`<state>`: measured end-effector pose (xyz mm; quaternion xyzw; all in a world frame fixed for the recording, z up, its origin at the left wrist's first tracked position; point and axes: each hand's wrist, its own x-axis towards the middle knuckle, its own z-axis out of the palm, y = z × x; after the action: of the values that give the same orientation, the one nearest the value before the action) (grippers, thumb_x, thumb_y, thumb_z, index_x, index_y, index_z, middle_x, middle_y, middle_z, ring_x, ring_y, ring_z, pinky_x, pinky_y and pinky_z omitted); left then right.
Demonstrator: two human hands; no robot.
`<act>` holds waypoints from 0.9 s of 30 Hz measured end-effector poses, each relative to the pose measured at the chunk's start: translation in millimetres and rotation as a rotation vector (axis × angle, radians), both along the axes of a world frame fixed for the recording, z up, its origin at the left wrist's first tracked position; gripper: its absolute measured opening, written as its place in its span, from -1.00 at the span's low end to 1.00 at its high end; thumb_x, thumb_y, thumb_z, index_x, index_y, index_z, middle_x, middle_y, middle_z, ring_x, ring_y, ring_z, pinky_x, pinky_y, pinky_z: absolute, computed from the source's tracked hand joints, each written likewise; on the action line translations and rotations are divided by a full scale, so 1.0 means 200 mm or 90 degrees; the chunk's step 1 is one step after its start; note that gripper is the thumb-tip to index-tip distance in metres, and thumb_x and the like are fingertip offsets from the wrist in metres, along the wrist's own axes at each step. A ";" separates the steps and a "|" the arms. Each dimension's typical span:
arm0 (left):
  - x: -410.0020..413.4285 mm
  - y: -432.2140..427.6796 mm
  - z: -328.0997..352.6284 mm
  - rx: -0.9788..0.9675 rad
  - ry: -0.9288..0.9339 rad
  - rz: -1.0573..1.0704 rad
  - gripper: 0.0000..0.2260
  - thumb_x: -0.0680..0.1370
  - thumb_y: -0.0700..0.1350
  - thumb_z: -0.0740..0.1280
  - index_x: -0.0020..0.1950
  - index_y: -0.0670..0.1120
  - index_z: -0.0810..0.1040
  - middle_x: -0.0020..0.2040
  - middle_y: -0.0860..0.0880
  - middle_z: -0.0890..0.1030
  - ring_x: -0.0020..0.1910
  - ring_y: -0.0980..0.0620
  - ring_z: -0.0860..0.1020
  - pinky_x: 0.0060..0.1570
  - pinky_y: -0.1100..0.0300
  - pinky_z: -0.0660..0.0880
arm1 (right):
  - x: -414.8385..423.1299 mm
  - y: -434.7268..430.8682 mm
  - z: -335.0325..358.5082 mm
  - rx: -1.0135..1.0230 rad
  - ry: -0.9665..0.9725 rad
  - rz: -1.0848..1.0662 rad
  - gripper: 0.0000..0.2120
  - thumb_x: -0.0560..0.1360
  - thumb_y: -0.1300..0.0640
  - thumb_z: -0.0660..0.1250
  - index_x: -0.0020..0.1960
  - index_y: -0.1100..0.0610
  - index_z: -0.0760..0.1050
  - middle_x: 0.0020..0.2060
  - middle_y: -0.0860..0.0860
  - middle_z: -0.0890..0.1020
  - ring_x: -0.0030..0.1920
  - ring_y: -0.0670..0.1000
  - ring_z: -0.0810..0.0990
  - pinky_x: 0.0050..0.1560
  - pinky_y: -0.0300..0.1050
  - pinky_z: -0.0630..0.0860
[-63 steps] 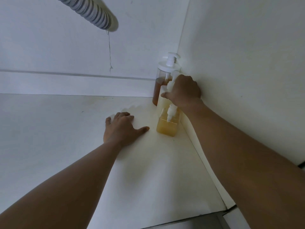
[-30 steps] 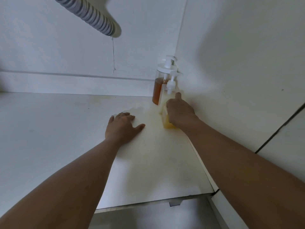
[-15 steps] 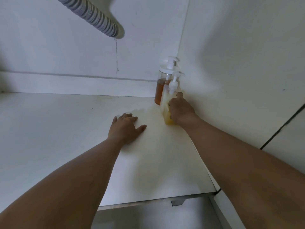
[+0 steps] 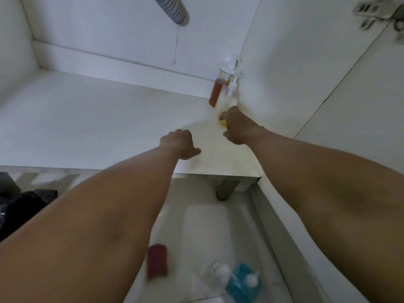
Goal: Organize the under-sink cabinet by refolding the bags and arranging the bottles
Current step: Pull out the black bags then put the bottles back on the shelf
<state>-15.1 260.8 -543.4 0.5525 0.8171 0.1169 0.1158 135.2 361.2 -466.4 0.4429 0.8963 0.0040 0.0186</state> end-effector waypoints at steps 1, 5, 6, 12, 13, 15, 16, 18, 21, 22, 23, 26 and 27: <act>0.04 -0.05 0.01 -0.006 -0.010 -0.014 -0.48 0.53 0.28 0.32 0.33 -0.06 0.51 0.24 -0.04 0.57 0.19 -0.09 0.53 -0.01 0.04 0.41 | 0.03 -0.08 -0.01 -0.007 0.031 -0.001 -0.50 0.57 0.25 0.35 0.47 0.11 0.34 0.47 0.11 0.22 0.34 0.19 0.46 0.33 0.03 0.44; 0.20 -0.23 -0.02 0.032 -0.017 -0.057 -0.54 0.54 0.22 0.33 0.32 -0.04 0.54 0.26 -0.03 0.57 0.23 -0.07 0.53 0.01 0.05 0.43 | 0.19 -0.37 -0.10 -0.017 0.106 -0.015 -0.69 0.57 0.18 0.35 0.31 0.10 0.49 0.29 0.10 0.50 0.22 0.12 0.55 0.25 0.07 0.50; 0.24 -0.29 -0.02 0.055 -0.011 -0.065 -0.56 0.55 0.20 0.32 0.32 -0.04 0.53 0.27 -0.04 0.55 0.25 -0.08 0.51 0.07 0.03 0.45 | 0.24 -0.43 -0.13 -0.028 0.114 -0.030 -0.73 0.57 0.19 0.34 0.27 0.10 0.51 0.21 0.09 0.55 0.16 0.11 0.57 0.20 0.07 0.52; 0.52 -0.59 -0.11 0.155 0.045 -0.213 -0.67 0.58 0.05 0.25 0.29 -0.05 0.53 0.24 -0.07 0.55 0.23 -0.08 0.50 0.23 0.01 0.43 | 0.54 -0.74 -0.42 -0.161 0.080 -0.115 -0.82 0.52 0.19 0.32 0.12 0.07 0.55 0.08 0.07 0.62 0.05 0.11 0.61 0.04 0.00 0.57; 0.56 -0.64 -0.14 0.127 0.025 -0.239 -0.65 0.57 0.04 0.27 0.31 -0.03 0.52 0.27 -0.05 0.54 0.26 -0.07 0.50 0.26 0.01 0.43 | 0.59 -0.77 -0.49 -0.188 0.053 -0.129 -0.78 0.54 0.16 0.32 0.18 0.05 0.54 0.13 0.05 0.59 0.10 0.10 0.59 0.05 -0.02 0.55; 0.62 -0.71 -0.23 0.023 -0.050 -0.263 -0.52 0.52 0.06 0.35 0.43 0.03 0.44 0.35 -0.02 0.51 0.32 -0.05 0.48 0.31 0.02 0.44 | 0.68 -0.84 -0.61 -0.277 -0.029 -0.170 -0.61 0.52 0.10 0.40 0.33 0.01 0.46 0.27 0.05 0.52 0.20 0.07 0.54 0.17 -0.02 0.53; 0.65 -0.74 -0.27 -0.025 -0.081 -0.260 -0.43 0.49 0.08 0.40 0.48 0.06 0.38 0.40 0.00 0.49 0.34 -0.04 0.47 0.33 0.02 0.44 | 0.72 -0.87 -0.65 -0.330 -0.069 -0.189 -0.51 0.50 0.09 0.45 0.39 0.01 0.41 0.32 0.05 0.49 0.24 0.08 0.52 0.23 -0.02 0.52; 0.70 -0.79 -0.36 -0.092 -0.097 -0.249 -0.28 0.43 0.13 0.49 0.53 0.09 0.30 0.46 0.02 0.43 0.39 -0.03 0.43 0.38 0.01 0.41 | 0.80 -0.91 -0.71 -0.411 -0.112 -0.221 -0.31 0.43 0.08 0.52 0.49 0.00 0.31 0.39 0.06 0.43 0.31 0.11 0.48 0.28 0.00 0.50; 0.79 -0.86 -0.49 -0.168 -0.125 -0.250 -0.16 0.35 0.15 0.58 0.55 0.08 0.28 0.49 0.02 0.39 0.42 -0.03 0.40 0.40 0.02 0.39 | 0.90 -0.97 -0.78 -0.445 -0.122 -0.237 -0.10 0.35 0.05 0.60 0.55 0.00 0.19 0.44 0.07 0.39 0.36 0.15 0.45 0.31 0.03 0.49; 0.82 -0.88 -0.54 -0.180 -0.147 -0.251 -0.16 0.34 0.12 0.60 0.54 0.06 0.30 0.48 0.02 0.41 0.40 -0.03 0.42 0.38 0.04 0.40 | 0.93 -0.99 -0.80 -0.448 -0.120 -0.240 -0.06 0.33 0.05 0.61 0.56 0.01 0.17 0.44 0.08 0.39 0.36 0.15 0.45 0.32 0.04 0.48; 0.85 -0.90 -0.58 -0.185 -0.164 -0.251 -0.20 0.34 0.09 0.61 0.51 0.06 0.35 0.44 0.01 0.44 0.36 -0.02 0.45 0.33 0.06 0.43 | 0.95 -1.00 -0.82 -0.449 -0.120 -0.241 -0.04 0.31 0.03 0.62 0.56 0.02 0.16 0.44 0.09 0.38 0.36 0.15 0.45 0.32 0.04 0.48; 0.90 -0.92 -0.69 -0.159 -0.192 -0.234 -0.38 0.36 0.03 0.59 0.38 0.06 0.46 0.31 0.03 0.55 0.22 0.00 0.52 0.18 0.13 0.48 | 0.98 -1.03 -0.88 -0.427 -0.150 -0.221 -0.06 0.29 -0.02 0.62 0.53 0.04 0.20 0.38 0.09 0.43 0.29 0.13 0.51 0.26 0.04 0.53; 0.91 -0.92 -0.70 -0.146 -0.194 -0.224 -0.44 0.39 0.01 0.57 0.35 0.06 0.48 0.28 0.02 0.57 0.20 0.00 0.53 0.15 0.14 0.48 | 0.98 -1.04 -0.90 -0.407 -0.160 -0.210 -0.10 0.29 -0.02 0.61 0.50 0.04 0.24 0.35 0.08 0.45 0.25 0.12 0.53 0.23 0.03 0.54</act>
<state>167.2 76.4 -684.4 0.6455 0.6895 0.0834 0.3178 331.3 152.2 -645.4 0.5494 0.7595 -0.2250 0.2659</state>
